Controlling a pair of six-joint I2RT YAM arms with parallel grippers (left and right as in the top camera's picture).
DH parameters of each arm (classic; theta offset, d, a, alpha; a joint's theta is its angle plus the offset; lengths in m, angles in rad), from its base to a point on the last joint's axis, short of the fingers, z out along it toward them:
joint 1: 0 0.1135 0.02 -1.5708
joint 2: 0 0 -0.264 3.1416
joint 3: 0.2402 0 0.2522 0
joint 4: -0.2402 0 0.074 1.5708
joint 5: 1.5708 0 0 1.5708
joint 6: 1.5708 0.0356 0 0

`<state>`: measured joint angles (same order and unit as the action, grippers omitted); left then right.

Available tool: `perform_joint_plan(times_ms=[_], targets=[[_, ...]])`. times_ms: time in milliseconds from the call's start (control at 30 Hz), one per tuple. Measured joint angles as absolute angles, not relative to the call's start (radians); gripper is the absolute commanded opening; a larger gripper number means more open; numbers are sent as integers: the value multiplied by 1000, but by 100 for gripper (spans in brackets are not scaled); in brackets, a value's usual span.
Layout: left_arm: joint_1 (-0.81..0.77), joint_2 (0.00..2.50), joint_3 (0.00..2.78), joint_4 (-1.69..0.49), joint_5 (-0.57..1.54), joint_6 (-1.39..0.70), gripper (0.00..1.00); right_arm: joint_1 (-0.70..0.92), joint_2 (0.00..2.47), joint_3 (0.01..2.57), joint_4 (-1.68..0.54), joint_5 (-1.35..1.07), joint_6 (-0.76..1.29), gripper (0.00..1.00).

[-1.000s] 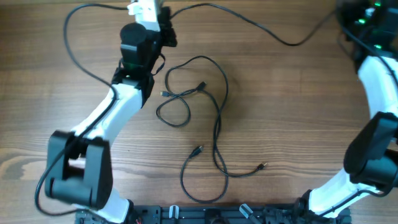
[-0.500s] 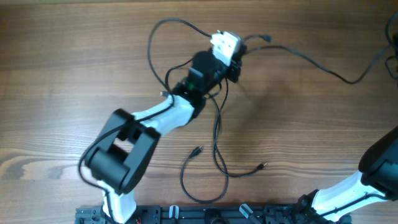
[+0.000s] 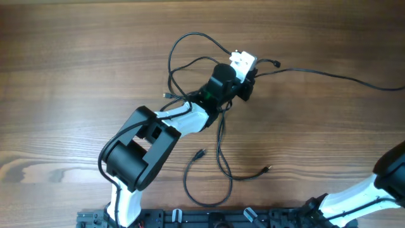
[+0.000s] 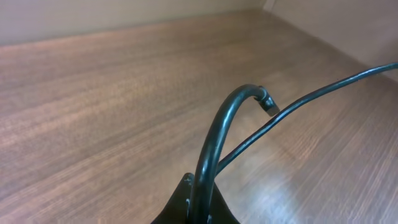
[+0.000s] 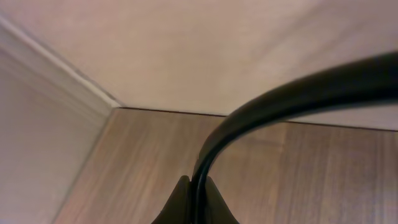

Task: Untangle cables

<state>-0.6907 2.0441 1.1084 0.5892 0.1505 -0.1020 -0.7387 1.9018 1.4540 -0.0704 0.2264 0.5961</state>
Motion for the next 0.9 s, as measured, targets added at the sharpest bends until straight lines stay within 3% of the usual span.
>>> perform_joint_plan(times_ms=[533,733,767,900], targets=[[-748,2099,1111,437,155,-111,4,-767,2139,1454,-47,267,596,5],[-748,2104,1113,358,155,-114,11,-783,2175,1454,-44,268,596,5],[-748,2104,1113,351,155,-115,12,-785,2177,1454,-44,269,596,7],[-748,2104,1113,347,155,-118,17,-786,2178,1454,-44,271,599,37]])
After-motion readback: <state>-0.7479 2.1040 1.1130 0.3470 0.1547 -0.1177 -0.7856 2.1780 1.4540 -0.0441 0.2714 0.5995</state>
